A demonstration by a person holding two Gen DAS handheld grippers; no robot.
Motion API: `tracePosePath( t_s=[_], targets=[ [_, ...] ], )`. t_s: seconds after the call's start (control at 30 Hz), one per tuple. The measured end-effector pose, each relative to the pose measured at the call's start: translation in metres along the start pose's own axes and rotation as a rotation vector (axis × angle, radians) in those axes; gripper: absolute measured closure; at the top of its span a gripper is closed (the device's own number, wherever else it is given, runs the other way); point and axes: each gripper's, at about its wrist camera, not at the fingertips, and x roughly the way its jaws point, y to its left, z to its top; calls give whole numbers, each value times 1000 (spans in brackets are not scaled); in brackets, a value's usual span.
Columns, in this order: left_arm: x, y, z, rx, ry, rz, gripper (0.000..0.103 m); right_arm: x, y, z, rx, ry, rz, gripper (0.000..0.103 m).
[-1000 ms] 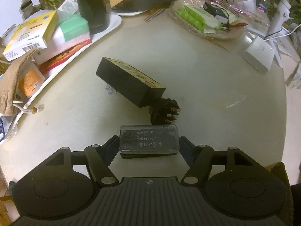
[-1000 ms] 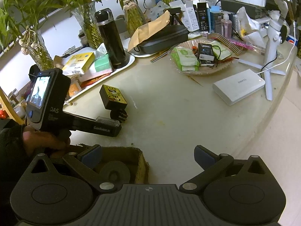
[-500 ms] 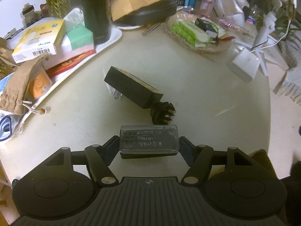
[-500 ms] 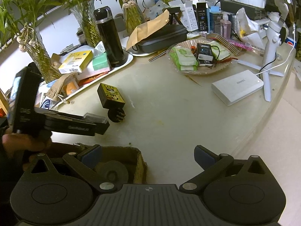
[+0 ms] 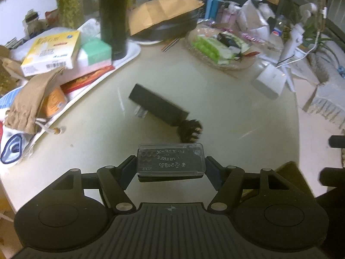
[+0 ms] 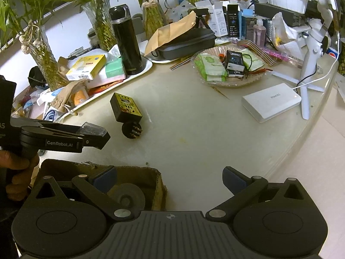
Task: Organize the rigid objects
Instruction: 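Lift the clear plastic case off the table with the left tool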
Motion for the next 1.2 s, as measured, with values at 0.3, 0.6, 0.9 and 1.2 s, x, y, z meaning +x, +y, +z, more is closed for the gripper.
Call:
tracePosePath(
  t_s=[0.3, 0.6, 0.9, 1.2],
  targets=[
    [36, 17, -3, -3, 150, 9, 35, 0, -2, 1, 3, 4, 2, 0],
    [24, 44, 0, -130, 142, -39, 35, 0, -2, 1, 1, 1, 4, 0],
    [26, 40, 1, -107, 167, -47, 35, 0, -1, 0, 3, 1, 4, 0],
    [45, 18, 2, -40, 233, -2, 34, 1, -2, 0, 6, 4, 2, 0]
  ],
)
